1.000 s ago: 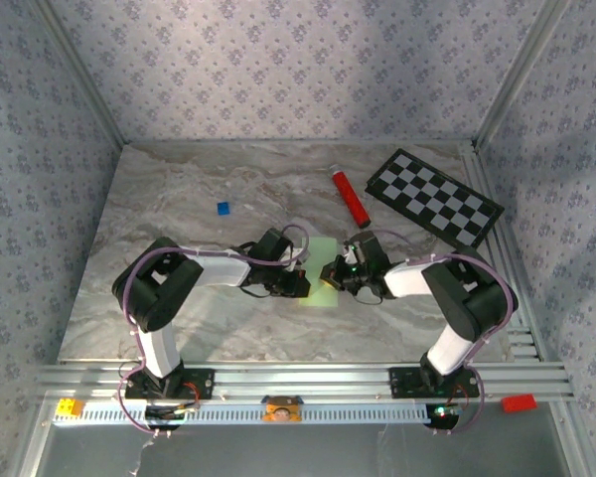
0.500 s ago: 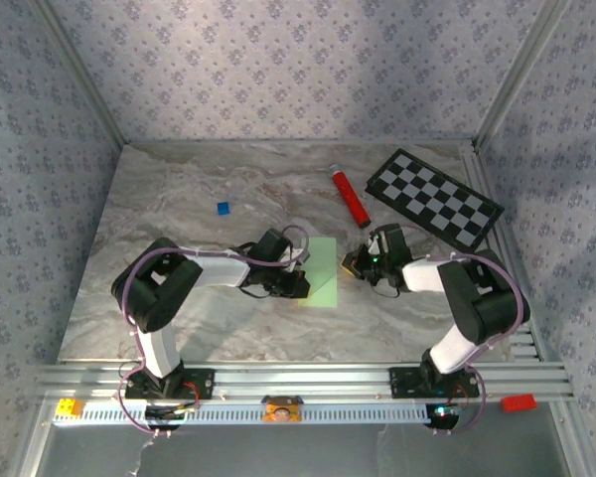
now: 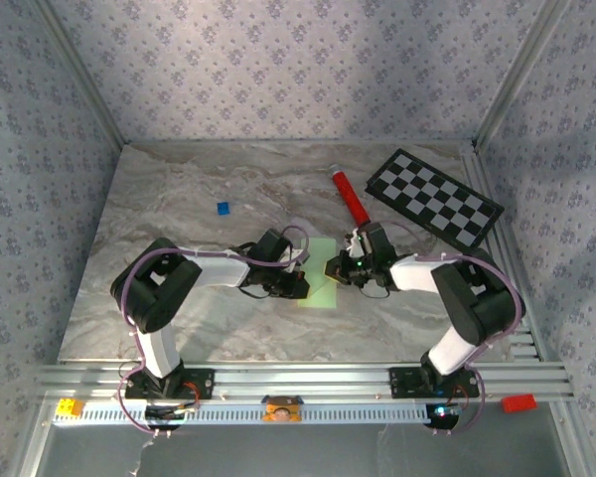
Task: Fold a paper plane with a square sheet of paper (pick it up from the middle)
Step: Fold the triangle a second time at the center of the table.
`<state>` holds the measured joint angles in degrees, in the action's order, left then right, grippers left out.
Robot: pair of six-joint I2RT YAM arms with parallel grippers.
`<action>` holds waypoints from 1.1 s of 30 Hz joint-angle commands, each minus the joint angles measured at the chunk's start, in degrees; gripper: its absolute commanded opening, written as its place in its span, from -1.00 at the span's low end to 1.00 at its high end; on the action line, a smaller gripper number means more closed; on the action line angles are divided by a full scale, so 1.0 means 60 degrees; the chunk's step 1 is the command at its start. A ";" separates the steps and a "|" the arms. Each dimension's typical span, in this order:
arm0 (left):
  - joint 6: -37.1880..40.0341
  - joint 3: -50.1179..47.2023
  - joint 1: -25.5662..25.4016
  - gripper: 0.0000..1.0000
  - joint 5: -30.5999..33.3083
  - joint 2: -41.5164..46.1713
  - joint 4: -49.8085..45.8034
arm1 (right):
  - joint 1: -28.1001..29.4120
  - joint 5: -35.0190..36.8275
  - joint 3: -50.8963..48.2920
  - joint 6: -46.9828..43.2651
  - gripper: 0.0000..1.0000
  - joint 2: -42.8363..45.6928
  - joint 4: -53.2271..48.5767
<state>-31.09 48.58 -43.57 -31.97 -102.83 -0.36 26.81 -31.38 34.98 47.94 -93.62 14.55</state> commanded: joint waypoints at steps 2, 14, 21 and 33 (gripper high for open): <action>0.0246 -0.0433 -0.0062 -1.00 0.0644 -0.0091 -0.1182 | -0.0212 -0.0024 -0.0061 0.0049 -0.95 -0.0414 -0.0039; 0.0087 0.0653 0.0148 -0.96 0.0103 0.0973 -0.1444 | -0.0152 0.0562 -0.0303 -0.0163 -1.00 -0.0560 -0.1082; 0.0070 0.1509 0.0080 -0.96 -0.0612 0.0160 -0.1282 | -0.0097 0.0607 -0.0266 0.0022 -1.00 -0.0607 -0.0988; 0.0237 0.2569 -0.0276 -0.94 -0.0445 -0.1343 -0.1752 | -0.0053 0.0690 -0.0336 0.0154 -1.00 -0.0803 -0.0930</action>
<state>-30.65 62.59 -44.77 -34.06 -109.69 -8.86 26.13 -31.48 34.81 48.60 -95.70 14.15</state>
